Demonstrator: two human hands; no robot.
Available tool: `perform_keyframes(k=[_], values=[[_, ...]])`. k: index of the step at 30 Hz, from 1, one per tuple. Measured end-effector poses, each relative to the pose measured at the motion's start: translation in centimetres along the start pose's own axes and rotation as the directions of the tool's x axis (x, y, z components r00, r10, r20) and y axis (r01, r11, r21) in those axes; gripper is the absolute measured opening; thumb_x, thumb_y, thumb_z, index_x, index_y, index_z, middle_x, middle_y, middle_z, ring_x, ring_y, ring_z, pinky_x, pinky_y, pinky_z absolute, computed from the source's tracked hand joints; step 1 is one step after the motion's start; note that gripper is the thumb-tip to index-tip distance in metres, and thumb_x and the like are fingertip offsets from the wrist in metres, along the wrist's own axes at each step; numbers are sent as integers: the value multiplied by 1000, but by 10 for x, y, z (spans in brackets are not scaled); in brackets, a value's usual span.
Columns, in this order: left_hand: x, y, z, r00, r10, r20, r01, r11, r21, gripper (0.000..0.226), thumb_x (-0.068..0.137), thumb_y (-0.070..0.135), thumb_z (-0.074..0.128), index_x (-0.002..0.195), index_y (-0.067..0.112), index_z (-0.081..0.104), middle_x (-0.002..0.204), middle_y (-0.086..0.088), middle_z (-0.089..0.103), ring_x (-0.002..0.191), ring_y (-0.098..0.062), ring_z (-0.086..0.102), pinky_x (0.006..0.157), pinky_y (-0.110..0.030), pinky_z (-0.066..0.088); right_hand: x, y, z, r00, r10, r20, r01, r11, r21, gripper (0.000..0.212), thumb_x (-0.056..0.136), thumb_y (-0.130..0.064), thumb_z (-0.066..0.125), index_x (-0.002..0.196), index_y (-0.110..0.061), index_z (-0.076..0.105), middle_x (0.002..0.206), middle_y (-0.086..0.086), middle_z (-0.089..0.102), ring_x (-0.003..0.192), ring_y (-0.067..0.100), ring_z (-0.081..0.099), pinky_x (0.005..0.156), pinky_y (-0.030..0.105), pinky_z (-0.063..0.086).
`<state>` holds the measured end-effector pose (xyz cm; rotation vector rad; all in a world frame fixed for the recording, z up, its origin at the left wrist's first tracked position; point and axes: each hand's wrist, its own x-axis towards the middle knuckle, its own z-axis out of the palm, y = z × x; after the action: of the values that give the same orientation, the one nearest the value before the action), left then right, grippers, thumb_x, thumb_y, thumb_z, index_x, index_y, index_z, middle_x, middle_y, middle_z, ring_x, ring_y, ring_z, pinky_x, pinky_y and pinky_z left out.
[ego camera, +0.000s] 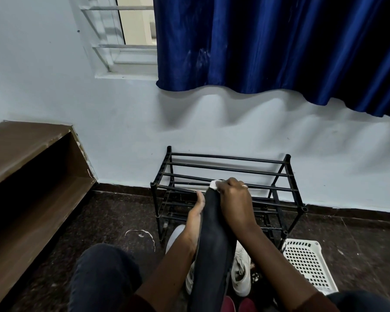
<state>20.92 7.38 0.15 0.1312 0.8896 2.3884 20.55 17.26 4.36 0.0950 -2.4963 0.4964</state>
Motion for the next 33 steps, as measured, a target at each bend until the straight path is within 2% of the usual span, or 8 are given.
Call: perform_keyframes(k=[5,9,14,19,22,25,30,33], values=[[5,8,-3,994,-41,-105,29,993,-119,78,79,68,35,94,2,73,91,-18,69,84,-26,70,71,-31,58,-18,-11,4,993,-80,89,73,995,70,29,52,7,75,69,-16,73,65,2,60,53,24,57,45,16,36],[10,14,-11,973,-40,-225,27,998,-62,93,66,75,50,117,-2,62,110,-22,64,90,-31,68,80,-40,55,-47,-16,3,980,-105,167,72,978,194,23,59,-3,65,72,-19,75,66,-3,61,57,18,60,53,16,30],[11,12,-12,977,-83,-198,61,992,-113,88,84,73,25,99,0,73,102,-21,68,86,-30,70,72,-37,59,-47,-13,3,975,-76,207,29,975,219,23,62,3,70,76,-15,75,69,1,63,62,20,62,58,13,31],[1,4,0,992,-40,-118,34,998,-50,67,83,61,43,91,3,75,90,-17,70,84,-25,70,69,-30,57,-17,-6,5,995,-49,85,47,998,31,21,62,4,74,76,-12,72,69,7,60,59,29,58,48,23,43],[-3,4,8,1000,-4,-14,4,1000,0,64,51,54,83,93,5,76,95,-15,72,89,-24,70,69,-30,57,4,-2,1,1000,-9,21,11,997,-77,19,58,5,74,71,-8,70,69,10,63,55,32,58,47,26,45],[-1,4,6,1000,21,-14,-21,1000,10,72,41,55,87,93,6,76,96,-14,72,89,-22,70,70,-29,57,12,-2,-1,999,38,14,-37,998,-52,25,54,12,73,69,-8,70,63,11,61,50,31,56,48,23,42],[3,10,0,986,10,-169,-20,998,-59,72,87,59,29,78,6,77,79,-13,73,71,-23,71,57,-26,56,-12,-2,2,998,-22,54,20,999,32,34,42,11,80,62,-15,71,59,3,61,46,24,57,42,15,36],[7,13,-2,982,3,-188,-10,999,-39,76,89,61,25,78,6,78,83,-16,73,72,-25,72,58,-28,57,-39,-5,3,994,-32,108,27,999,45,36,37,7,83,59,-19,71,56,-1,57,44,19,55,38,17,33]])
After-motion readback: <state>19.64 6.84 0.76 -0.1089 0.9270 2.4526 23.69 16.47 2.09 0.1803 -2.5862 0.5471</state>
